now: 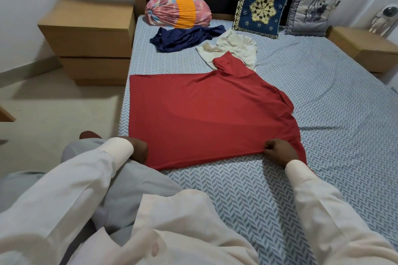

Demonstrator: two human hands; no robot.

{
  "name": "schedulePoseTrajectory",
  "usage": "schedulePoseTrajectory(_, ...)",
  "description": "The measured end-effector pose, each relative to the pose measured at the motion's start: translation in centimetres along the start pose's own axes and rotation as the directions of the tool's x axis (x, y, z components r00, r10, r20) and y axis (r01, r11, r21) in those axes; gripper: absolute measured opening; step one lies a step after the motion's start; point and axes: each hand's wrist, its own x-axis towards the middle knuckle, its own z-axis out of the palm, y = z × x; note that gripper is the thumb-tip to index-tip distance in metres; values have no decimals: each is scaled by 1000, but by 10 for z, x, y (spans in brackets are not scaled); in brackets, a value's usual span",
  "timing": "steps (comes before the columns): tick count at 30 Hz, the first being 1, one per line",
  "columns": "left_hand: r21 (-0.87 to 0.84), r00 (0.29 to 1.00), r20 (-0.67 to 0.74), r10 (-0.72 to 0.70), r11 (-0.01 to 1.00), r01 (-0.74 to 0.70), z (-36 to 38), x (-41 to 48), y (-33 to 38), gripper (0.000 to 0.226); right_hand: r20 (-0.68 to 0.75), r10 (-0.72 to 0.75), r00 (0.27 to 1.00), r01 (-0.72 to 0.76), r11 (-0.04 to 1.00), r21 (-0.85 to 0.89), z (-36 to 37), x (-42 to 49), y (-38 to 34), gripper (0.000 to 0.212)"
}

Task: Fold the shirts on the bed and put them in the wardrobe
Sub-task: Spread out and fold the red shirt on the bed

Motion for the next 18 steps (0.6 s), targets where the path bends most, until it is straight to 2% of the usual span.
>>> schedulePoseTrajectory(3, -144, 987, -100, -124, 984, 109, 0, 1, -5, 33, -20, -4, 1000, 4, 999, 34, -9, 8, -5, 13)
schedulePoseTrajectory(5, -255, 979, -155, -135, 963, 92, -3, 2, -19, 28, -56, 8, 998, -6, 999, 42, -16, 18, -13, 15)
schedulePoseTrajectory(7, -441, 979, -160, -127, 896, 44, -10, 6, -39, 13, -104, 22, 994, -18, 999, 37, -25, 31, -26, 18)
schedulePoseTrajectory(8, -577, 973, -185, -138, 817, 6, -13, 9, -49, 9, -130, 28, 991, -22, 999, 49, -30, 39, -32, 19)
schedulePoseTrajectory(10, -805, 943, -240, -233, 590, -59, -20, 19, -70, 18, -167, 36, 985, -24, 997, 75, -38, 60, -47, 18)
schedulePoseTrajectory(12, -910, 914, -245, -323, 401, -103, -20, 31, -84, 19, -183, 56, 981, -39, 994, 100, -45, 80, -60, 18)
schedulePoseTrajectory(14, -949, 889, -240, -389, 287, -131, -19, 45, -89, 19, -195, 69, 978, -49, 993, 106, -50, 100, -74, 19)
schedulePoseTrajectory(16, -958, 838, -258, -481, 241, -157, -21, 58, -90, 18, -185, 81, 979, -65, 994, 90, -52, 120, -87, 13)
schedulePoseTrajectory(18, -934, 758, -323, -566, 319, -159, -24, 67, -85, 12, -148, 92, 985, -83, 994, 68, -52, 134, -95, 12)
